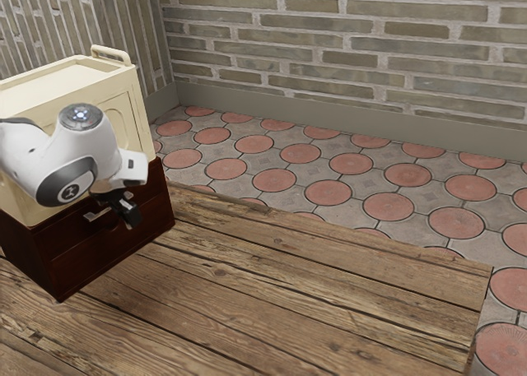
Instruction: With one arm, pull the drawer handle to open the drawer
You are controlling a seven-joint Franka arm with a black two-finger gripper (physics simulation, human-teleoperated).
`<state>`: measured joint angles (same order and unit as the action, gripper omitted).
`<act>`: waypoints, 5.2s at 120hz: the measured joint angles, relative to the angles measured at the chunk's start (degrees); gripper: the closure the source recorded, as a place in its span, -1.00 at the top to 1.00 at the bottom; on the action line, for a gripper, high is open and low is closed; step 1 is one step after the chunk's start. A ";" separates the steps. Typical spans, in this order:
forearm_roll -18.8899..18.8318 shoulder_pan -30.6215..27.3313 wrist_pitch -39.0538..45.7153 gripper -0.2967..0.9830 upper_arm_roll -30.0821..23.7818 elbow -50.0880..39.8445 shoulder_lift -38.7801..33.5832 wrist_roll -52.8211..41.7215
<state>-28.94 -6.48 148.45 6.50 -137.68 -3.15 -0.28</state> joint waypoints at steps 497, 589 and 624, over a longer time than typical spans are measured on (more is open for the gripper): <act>0.29 0.27 0.26 0.52 -4.24 -2.22 0.78 2.03; 0.41 1.40 1.39 0.53 -9.89 -9.35 -6.88 4.46; 0.46 1.28 2.32 0.53 -10.62 -8.76 -6.43 5.58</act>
<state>-28.48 -5.20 150.77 -4.12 -146.44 -9.58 5.30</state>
